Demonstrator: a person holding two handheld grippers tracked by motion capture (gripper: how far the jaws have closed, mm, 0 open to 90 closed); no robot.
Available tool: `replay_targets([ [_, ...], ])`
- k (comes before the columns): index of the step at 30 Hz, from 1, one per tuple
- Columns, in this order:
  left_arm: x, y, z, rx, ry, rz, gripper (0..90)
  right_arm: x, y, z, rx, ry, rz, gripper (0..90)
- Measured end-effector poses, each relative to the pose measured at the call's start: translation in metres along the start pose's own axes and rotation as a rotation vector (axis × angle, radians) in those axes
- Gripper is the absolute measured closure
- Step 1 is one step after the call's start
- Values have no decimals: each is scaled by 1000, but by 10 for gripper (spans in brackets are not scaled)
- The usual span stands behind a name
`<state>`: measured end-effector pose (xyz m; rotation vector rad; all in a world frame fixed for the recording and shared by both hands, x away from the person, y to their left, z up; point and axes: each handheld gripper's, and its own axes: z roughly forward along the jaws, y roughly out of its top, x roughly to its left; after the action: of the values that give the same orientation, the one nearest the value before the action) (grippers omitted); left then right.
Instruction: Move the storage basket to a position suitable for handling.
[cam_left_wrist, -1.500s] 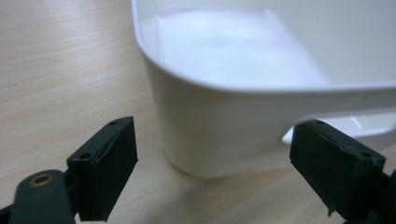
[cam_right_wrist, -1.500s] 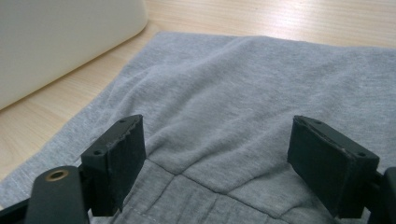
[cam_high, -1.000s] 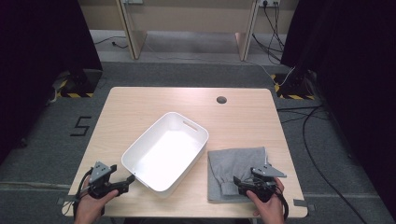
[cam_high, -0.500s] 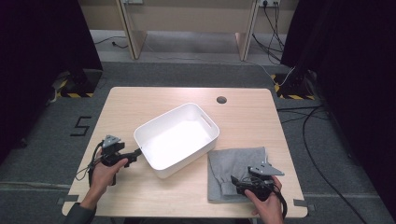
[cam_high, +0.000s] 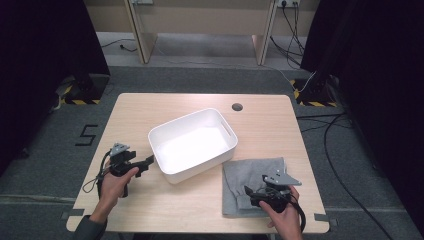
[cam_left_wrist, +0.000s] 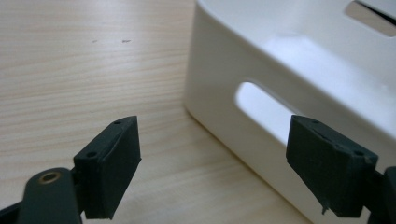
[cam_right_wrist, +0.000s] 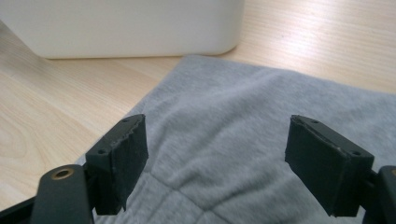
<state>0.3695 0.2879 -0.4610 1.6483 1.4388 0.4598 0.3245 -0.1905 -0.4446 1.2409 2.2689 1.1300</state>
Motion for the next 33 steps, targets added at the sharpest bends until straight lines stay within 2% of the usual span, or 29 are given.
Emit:
replay_targets([
  [1,-6,-1,-8,-25,-6,3,171,1,2,2,1,4,-6,219],
  [4,-22,-3,-24,-58,-39,33,165,0,10,5,-7,5,-27,221],
  [5,-29,-4,-28,-64,-48,37,164,1,20,6,-14,9,-25,221],
  [7,-44,-11,-33,-54,-85,65,162,2,27,7,-23,10,-31,222],
  [10,-63,-20,-32,-32,-101,126,155,1,54,13,-39,19,-58,222],
  [13,-71,-24,-26,-15,-121,146,141,-2,82,25,-33,35,-62,221],
  [14,-73,-25,-23,0,-126,160,153,-2,82,25,-33,35,-62,221],
  [15,-77,-29,-16,9,-105,202,145,-2,96,35,-8,16,-94,219],
  [16,-77,-29,-16,9,-105,202,149,-2,96,35,-8,16,-94,219],
  [17,-78,-30,-13,19,-104,214,150,-2,108,46,10,10,-103,219],
  [20,-77,-28,-3,31,-125,198,142,-1,120,58,25,10,-104,220],
  [22,-76,-27,1,30,-116,197,151,0,135,80,57,1,-126,221],
  [23,-75,-27,2,32,-113,200,151,0,135,80,57,1,-126,221],
  [26,-68,-25,2,29,-105,185,156,3,145,103,112,-8,-153,227],
  [27,-62,-23,2,24,-87,177,156,4,146,113,136,-11,-150,208],
  [30,-55,-20,4,13,-66,157,157,6,145,122,144,-20,-153,199],
  [31,-51,-13,6,10,-64,133,156,8,142,129,158,-31,-171,224],
  [32,-51,-13,6,10,-64,133,153,8,142,129,158,-31,-171,224],
  [33,-49,-9,8,8,-63,134,153,9,140,132,166,-24,-151,236],
])
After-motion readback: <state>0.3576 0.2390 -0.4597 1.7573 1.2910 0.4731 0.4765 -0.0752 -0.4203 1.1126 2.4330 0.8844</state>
